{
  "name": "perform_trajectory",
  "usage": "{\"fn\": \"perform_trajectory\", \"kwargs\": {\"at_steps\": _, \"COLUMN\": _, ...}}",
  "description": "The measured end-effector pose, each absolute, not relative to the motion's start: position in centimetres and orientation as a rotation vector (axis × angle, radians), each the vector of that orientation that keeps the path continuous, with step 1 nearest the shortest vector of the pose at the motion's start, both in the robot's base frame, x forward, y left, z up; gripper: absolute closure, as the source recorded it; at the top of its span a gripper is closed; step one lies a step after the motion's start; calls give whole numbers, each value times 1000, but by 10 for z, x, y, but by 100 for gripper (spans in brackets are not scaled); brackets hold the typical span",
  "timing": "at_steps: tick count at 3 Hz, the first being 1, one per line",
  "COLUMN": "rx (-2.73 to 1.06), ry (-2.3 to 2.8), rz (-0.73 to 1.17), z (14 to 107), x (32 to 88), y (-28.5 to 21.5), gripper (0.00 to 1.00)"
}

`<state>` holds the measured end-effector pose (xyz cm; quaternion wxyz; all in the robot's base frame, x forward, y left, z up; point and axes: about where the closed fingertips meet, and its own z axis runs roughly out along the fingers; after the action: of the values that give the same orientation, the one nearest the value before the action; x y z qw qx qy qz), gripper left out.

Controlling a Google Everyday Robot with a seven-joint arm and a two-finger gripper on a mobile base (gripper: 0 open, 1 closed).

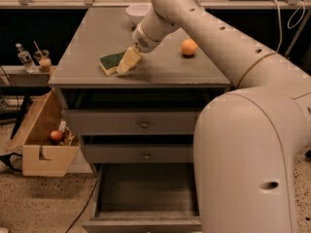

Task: Place sponge into bottom drawer

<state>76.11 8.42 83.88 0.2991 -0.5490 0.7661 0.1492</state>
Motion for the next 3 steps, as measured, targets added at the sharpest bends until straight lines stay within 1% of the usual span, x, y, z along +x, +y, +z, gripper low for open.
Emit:
{"fn": "perform_trajectory", "kwargs": {"at_steps": 2, "rx": -1461, "ry": 2041, "rz": 425, "z": 834, "x": 757, "y": 92, "gripper": 66}}
{"fn": "perform_trajectory", "kwargs": {"at_steps": 3, "rx": -1458, "ry": 1982, "rz": 480, "z": 849, "x": 744, "y": 92, "gripper": 88}}
